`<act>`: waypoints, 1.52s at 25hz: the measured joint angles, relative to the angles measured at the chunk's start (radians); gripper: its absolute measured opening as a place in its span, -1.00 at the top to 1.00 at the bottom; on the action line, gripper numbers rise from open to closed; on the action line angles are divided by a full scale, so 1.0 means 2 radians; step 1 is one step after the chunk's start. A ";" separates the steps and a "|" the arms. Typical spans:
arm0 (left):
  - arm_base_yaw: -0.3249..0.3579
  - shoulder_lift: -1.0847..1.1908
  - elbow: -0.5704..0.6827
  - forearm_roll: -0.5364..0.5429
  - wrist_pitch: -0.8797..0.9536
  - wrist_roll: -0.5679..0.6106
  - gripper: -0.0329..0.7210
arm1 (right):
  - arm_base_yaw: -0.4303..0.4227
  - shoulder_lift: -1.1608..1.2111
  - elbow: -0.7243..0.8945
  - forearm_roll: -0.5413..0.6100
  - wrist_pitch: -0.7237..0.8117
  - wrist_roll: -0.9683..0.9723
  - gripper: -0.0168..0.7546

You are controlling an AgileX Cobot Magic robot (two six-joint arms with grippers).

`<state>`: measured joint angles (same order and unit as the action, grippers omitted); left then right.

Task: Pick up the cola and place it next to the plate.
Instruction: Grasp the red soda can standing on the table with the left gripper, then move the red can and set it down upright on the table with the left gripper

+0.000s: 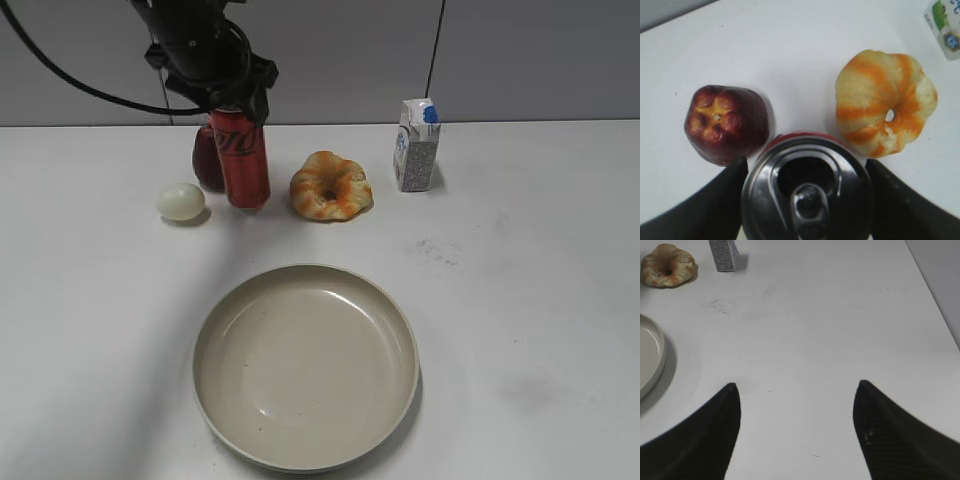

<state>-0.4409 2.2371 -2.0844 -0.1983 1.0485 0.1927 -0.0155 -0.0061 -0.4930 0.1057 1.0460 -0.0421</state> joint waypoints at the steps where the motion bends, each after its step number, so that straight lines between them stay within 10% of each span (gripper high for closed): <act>1: 0.000 -0.009 0.000 0.000 0.001 0.000 -0.46 | 0.000 0.000 0.000 0.000 0.000 0.000 -0.43; 8: -0.022 -0.073 -0.037 -0.006 0.056 0.000 -0.46 | 0.000 0.000 0.000 0.000 0.000 0.000 -0.43; 24: -0.249 -0.049 -0.044 -0.024 0.073 0.000 -0.46 | 0.000 0.000 0.000 0.000 0.000 0.000 -0.43; 38: -0.269 0.032 -0.044 -0.003 0.066 0.000 -0.46 | 0.000 0.000 0.000 0.000 0.000 0.000 -0.43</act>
<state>-0.9797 2.3020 -2.1724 -0.2040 1.1811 0.1927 -0.0155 -0.0061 -0.4930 0.1057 1.0460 -0.0421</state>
